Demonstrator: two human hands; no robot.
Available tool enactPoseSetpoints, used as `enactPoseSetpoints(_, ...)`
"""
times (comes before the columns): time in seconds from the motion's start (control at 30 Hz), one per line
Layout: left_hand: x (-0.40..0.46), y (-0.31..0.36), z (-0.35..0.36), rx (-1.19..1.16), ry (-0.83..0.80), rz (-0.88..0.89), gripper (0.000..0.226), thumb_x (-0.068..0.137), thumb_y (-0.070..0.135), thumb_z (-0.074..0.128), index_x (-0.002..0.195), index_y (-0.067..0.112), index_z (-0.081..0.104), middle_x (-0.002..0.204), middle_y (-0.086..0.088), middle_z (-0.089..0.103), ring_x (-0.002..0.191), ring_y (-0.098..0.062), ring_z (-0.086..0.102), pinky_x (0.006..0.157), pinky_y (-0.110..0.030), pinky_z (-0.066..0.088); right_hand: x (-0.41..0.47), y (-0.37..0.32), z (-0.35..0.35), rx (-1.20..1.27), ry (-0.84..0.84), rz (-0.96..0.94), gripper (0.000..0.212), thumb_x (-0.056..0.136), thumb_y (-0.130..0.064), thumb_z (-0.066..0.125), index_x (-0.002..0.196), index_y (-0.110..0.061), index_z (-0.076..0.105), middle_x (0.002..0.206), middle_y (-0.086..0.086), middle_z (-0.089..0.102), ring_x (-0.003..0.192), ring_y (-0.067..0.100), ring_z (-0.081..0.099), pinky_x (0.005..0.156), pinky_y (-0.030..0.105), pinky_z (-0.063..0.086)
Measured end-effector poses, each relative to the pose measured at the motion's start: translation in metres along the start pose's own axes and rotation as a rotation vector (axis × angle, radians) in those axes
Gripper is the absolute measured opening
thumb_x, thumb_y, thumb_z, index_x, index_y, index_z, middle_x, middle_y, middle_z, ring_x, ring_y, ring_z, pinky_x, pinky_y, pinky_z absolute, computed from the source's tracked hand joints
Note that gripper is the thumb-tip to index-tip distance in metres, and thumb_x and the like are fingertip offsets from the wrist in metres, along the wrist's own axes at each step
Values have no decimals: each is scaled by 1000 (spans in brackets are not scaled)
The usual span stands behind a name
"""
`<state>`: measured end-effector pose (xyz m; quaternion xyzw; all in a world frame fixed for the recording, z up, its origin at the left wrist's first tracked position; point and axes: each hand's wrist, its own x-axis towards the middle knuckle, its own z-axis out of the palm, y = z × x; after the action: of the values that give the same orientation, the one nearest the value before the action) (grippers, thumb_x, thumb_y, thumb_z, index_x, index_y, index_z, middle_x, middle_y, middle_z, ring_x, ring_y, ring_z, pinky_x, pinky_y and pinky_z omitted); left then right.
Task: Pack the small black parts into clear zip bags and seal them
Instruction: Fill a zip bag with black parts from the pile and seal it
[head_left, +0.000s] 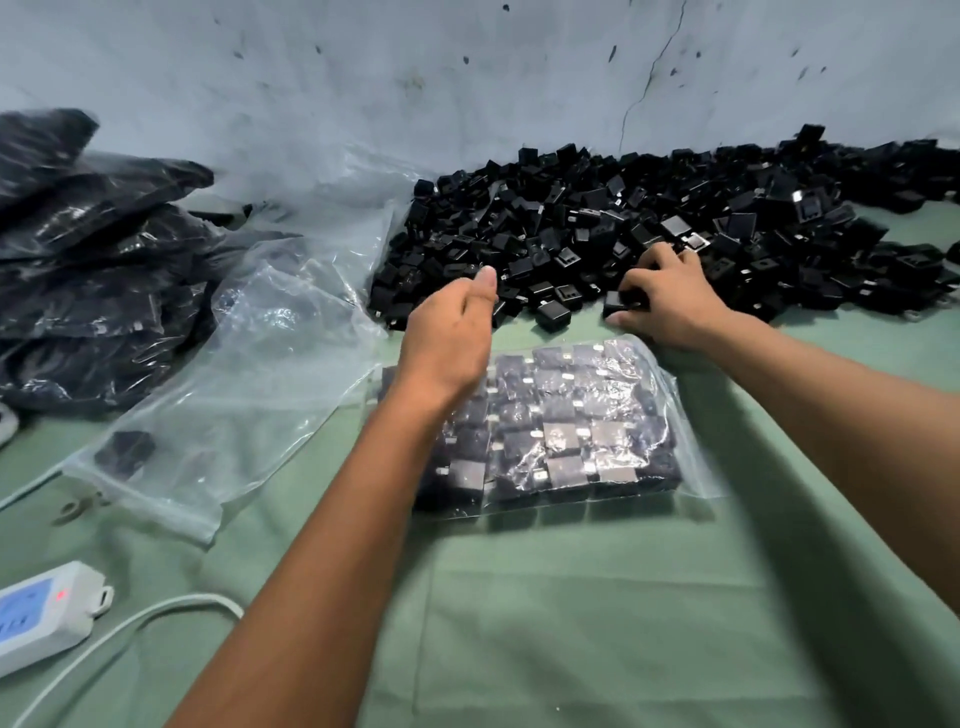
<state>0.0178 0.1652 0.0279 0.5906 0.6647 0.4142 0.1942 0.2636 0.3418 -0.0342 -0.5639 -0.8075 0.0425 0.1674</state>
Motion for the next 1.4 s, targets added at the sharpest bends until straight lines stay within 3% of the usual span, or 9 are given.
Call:
enactPoseSetpoints(0.17, 15, 26, 50, 103, -269, 222, 15, 101, 22, 62, 108, 28, 74, 116, 10, 69, 105, -12, 64, 95, -39, 53, -45, -4, -7, 519, 352, 242, 32, 81, -32, 85, 107, -21, 69, 104, 0, 65, 105, 25, 63, 87, 31, 49)
enactPoseSetpoints(0.27, 19, 39, 76, 205, -329, 305, 38, 95, 2, 60, 105, 34, 77, 131, 6, 63, 120, -16, 57, 101, -39, 49, -76, -13, -12, 975, 486, 404, 30, 82, -20, 85, 104, -25, 65, 92, 2, 71, 84, 21, 70, 72, 38, 59)
enactPoseSetpoints(0.37, 23, 46, 95, 267, -439, 355, 60, 89, -10, 51, 111, 39, 76, 134, -1, 59, 122, -21, 55, 102, -42, 49, -104, -16, -9, 1079, 499, 392, 24, 86, -18, 82, 102, -26, 65, 80, 0, 72, 66, 13, 69, 61, 31, 55)
enactPoseSetpoints(0.6, 24, 40, 108, 371, -542, 419, 58, 88, -9, 54, 113, 38, 77, 138, -3, 53, 138, -25, 32, 115, -43, 34, -116, -17, -9, 1388, 408, 341, 33, 84, 6, 76, 110, -10, 66, 97, 8, 72, 79, 29, 74, 68, 38, 63)
enactPoseSetpoints(0.7, 25, 34, 106, 279, -557, 366, 56, 85, -10, 50, 103, 35, 79, 136, -10, 54, 140, -25, 32, 115, -39, 34, -117, -16, -7, 1339, 396, 289, 35, 84, 10, 74, 111, -13, 69, 106, 5, 70, 85, 25, 69, 68, 30, 60)
enactPoseSetpoints(0.87, 29, 34, 101, 244, -530, 399, 48, 84, -9, 56, 93, 31, 81, 126, -4, 62, 135, -24, 36, 107, -33, 35, -119, -16, -4, 1282, 338, 250, 3, 94, -20, 73, 94, -17, 74, 76, 5, 71, 59, 14, 58, 49, 22, 46)
enactPoseSetpoints(1.0, 32, 30, 89, 219, -512, 418, 33, 84, 0, 70, 95, 29, 83, 125, 0, 62, 134, -21, 38, 97, -24, 32, -121, -16, -4, 1219, 416, 290, 20, 93, -34, 74, 85, -15, 74, 67, 2, 63, 55, 14, 52, 47, 22, 42)
enactPoseSetpoints(1.27, 31, 31, 76, 186, -453, 443, 18, 78, 11, 87, 88, 26, 84, 117, 7, 67, 107, -2, 47, 72, 5, 27, -139, -22, -4, 1212, 353, 304, 11, 88, -27, 81, 91, -20, 73, 75, 4, 70, 55, 14, 56, 46, 25, 45)
enactPoseSetpoints(1.4, 31, 33, 75, 178, -421, 441, 21, 75, 10, 88, 85, 28, 83, 115, 7, 68, 108, -6, 58, 79, -9, 36, -143, -25, -6, 1278, 274, 249, 8, 93, -16, 75, 100, -14, 77, 80, 4, 73, 59, 15, 60, 53, 23, 52)
